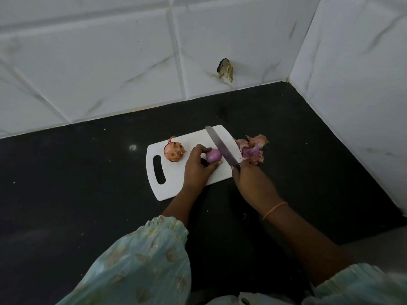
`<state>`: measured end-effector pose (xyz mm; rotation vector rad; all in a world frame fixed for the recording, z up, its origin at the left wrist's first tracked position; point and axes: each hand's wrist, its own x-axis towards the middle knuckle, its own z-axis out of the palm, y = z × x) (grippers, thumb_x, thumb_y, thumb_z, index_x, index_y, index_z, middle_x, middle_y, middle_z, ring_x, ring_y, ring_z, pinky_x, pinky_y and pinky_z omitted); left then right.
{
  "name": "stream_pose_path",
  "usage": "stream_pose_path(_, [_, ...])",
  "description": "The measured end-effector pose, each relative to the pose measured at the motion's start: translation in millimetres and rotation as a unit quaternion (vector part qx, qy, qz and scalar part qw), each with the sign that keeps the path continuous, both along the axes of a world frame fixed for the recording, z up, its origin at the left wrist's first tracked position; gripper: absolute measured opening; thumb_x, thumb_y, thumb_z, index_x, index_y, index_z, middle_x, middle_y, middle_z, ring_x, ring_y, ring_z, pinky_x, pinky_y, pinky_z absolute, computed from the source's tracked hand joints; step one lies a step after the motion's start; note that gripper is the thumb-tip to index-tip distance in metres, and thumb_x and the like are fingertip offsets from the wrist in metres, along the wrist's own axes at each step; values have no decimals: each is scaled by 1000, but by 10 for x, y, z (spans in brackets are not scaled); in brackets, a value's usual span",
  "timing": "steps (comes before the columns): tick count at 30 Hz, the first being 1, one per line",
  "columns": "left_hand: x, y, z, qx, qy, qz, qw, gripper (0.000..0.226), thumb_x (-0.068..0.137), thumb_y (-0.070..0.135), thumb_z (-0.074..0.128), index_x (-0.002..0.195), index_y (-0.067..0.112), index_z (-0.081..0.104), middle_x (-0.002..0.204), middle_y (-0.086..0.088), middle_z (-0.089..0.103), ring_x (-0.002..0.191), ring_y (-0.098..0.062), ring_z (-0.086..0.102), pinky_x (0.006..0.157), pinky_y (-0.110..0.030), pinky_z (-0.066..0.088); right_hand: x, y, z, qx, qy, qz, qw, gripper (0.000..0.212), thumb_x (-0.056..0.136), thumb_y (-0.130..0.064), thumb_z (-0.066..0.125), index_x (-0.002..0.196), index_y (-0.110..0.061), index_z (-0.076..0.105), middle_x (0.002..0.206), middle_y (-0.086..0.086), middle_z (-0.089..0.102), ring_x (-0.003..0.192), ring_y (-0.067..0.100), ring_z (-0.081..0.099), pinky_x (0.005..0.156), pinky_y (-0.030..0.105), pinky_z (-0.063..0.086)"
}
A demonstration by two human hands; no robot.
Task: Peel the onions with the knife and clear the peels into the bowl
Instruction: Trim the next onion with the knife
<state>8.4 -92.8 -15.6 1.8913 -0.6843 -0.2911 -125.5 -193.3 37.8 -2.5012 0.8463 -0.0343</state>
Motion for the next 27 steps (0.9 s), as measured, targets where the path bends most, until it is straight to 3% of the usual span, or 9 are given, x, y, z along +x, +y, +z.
stream_pose_path(5, [39, -22, -20, 15, -29, -10, 999, 38, 80, 22, 82, 100, 25, 51, 114, 5, 60, 89, -11, 59, 70, -9, 45, 114, 49, 103, -71, 39, 9, 997, 32, 105, -35, 34, 111, -10, 52, 86, 5, 65, 76, 21, 65, 69, 40, 55])
stream_pose_path(18, [71, -71, -79, 24, -70, -22, 997, 34, 81, 24, 80, 104, 18, 55, 106, 8, 52, 84, -8, 54, 68, -11, 44, 147, -56, 34, -91, 44, 42, 994, 30, 105, -33, 34, 108, -9, 51, 84, 5, 64, 72, 21, 64, 68, 42, 55])
stream_pose_path(22, [73, -99, -83, 25, -69, -20, 997, 34, 82, 26, 79, 104, 21, 54, 105, 11, 51, 83, -8, 54, 68, -13, 44, 265, -176, 27, -36, 55, 36, 997, 30, 105, -33, 35, 106, -9, 54, 83, 6, 62, 74, 21, 63, 68, 39, 53])
stream_pose_path(27, [82, -90, -71, 27, -65, -23, 997, 36, 81, 27, 80, 102, 25, 51, 104, 10, 50, 84, -8, 54, 68, -13, 44, 117, -292, -10, 50, 39, 62, 996, 22, 104, -28, 39, 91, -13, 50, 72, -1, 50, 62, 11, 50, 55, 25, 32])
